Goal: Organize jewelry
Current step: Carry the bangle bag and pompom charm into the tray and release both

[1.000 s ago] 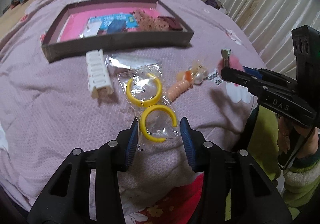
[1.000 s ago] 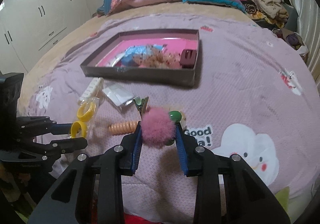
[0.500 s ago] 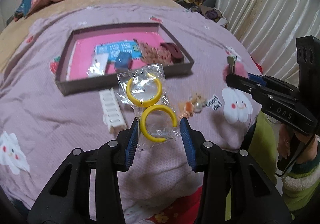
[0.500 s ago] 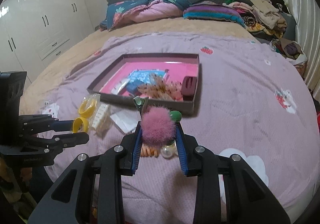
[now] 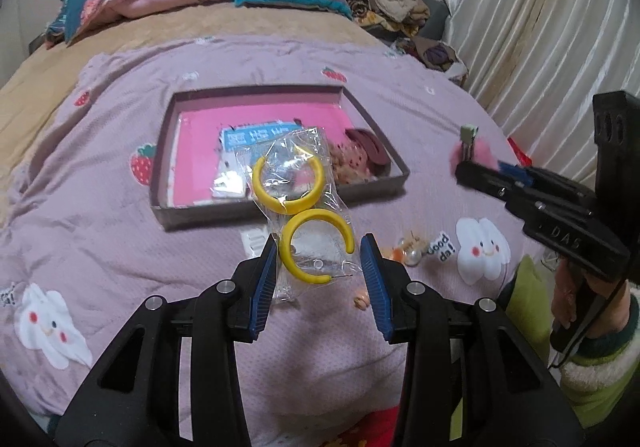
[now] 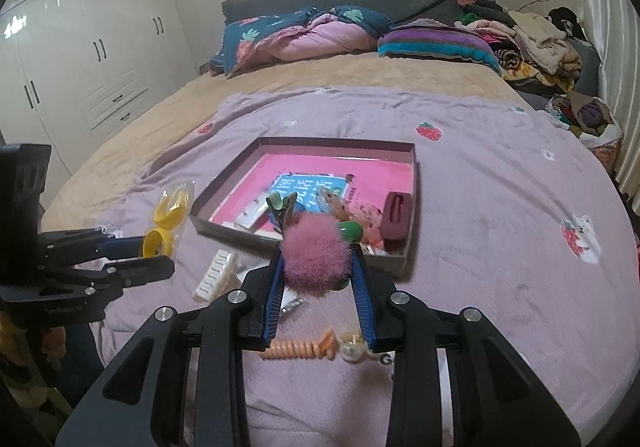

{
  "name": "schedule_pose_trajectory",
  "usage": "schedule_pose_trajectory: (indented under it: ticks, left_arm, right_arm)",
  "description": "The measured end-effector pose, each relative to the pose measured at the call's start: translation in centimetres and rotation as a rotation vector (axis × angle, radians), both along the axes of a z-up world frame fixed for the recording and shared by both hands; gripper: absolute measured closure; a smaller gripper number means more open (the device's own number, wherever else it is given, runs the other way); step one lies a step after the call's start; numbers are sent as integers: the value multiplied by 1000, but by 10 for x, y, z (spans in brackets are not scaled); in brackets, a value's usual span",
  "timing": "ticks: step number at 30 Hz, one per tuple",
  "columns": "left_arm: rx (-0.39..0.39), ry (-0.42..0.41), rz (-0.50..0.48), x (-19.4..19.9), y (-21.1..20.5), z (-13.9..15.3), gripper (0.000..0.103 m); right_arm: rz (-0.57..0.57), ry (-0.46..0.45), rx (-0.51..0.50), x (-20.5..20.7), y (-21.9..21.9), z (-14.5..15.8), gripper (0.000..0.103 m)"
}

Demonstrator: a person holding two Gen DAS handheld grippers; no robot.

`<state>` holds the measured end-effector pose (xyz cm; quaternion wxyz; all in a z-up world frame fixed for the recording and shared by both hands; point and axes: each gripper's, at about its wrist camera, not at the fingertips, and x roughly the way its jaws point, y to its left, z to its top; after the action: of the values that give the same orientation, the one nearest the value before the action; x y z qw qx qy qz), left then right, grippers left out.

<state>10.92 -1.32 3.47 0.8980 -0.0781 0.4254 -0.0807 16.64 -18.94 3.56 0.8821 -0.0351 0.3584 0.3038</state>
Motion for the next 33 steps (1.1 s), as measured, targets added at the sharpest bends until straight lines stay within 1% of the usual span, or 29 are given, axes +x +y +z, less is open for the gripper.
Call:
schedule_pose_trajectory:
  ticks: [13,23,33]
  left_arm:
    - [-11,-45,47,23,30,21,71]
    - [-21,-35,65,49,46,21,71]
    - [-35,-24,69,77,54,17,71]
  right_arm:
    - [32,-21,7,20,28,17,73]
    - [29,-42,11,37,40,33,73]
    - [11,-57,12,58,49,48,73]
